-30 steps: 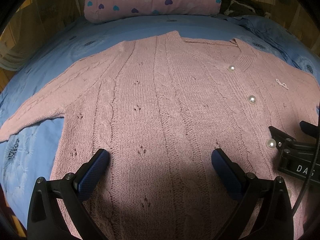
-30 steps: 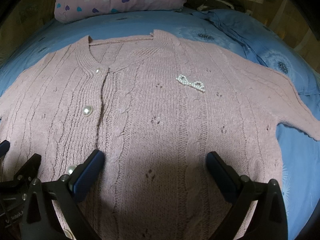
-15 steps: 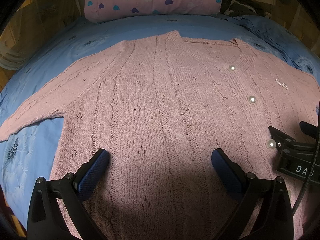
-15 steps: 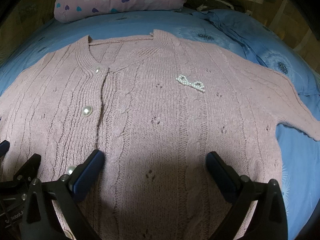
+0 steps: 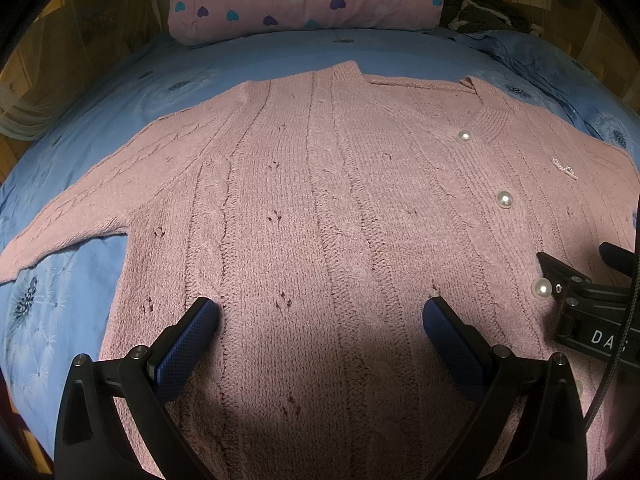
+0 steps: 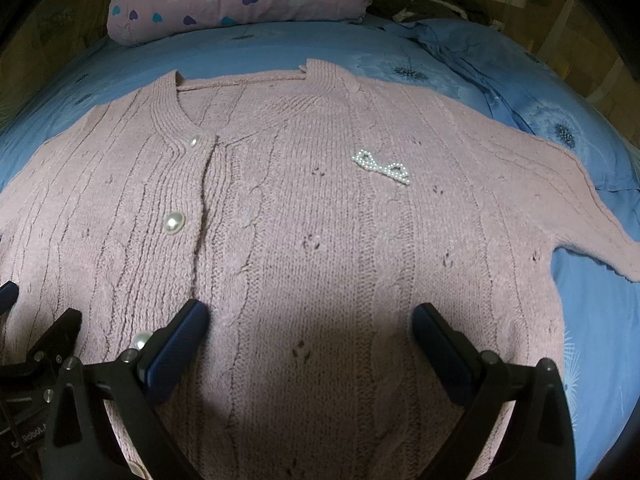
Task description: Fold small clothes
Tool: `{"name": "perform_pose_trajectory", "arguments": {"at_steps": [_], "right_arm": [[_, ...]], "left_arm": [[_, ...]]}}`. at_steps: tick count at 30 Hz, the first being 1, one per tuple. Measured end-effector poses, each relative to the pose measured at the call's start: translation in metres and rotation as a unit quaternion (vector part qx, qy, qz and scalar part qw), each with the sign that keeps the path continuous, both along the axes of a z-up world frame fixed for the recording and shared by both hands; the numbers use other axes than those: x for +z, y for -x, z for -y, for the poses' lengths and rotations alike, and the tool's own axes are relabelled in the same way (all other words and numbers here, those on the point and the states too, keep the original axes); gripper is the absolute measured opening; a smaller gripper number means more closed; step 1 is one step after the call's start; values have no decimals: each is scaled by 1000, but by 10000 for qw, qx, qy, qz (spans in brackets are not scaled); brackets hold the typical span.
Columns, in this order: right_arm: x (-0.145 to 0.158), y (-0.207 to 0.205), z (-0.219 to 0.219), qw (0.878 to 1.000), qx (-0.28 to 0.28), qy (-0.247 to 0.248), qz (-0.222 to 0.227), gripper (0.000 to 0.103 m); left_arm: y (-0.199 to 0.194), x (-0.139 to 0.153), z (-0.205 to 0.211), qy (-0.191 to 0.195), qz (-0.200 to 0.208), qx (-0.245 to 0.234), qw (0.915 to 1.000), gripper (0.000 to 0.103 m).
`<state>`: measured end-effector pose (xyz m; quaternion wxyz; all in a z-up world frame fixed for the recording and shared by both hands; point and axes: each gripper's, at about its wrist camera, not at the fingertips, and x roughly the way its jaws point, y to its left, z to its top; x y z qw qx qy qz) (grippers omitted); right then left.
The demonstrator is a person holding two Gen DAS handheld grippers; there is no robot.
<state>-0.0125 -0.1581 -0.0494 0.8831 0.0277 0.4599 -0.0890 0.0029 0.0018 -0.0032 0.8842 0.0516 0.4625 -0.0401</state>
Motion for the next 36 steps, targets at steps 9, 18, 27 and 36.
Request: {"name": "perform_pose_trajectory", "arguments": {"at_steps": [9,18,27,36], "right_arm": [[0,0,0,10000,-2,5,-3,103],[0,-1,0,10000,-13,35,5,103],[1,0,4,9999,31,-102,-46,103],[43,4,2,9961,179,-365,783,102]], "left_arm": [[0,0,0,-3,-2,-3,10000,89],[0,0,0,-3,-3,-5,10000,89],[-3,7,-15,411,-116,-270,9987,79],[-17,107,-176,1604,865,1228,9755,73]]}}
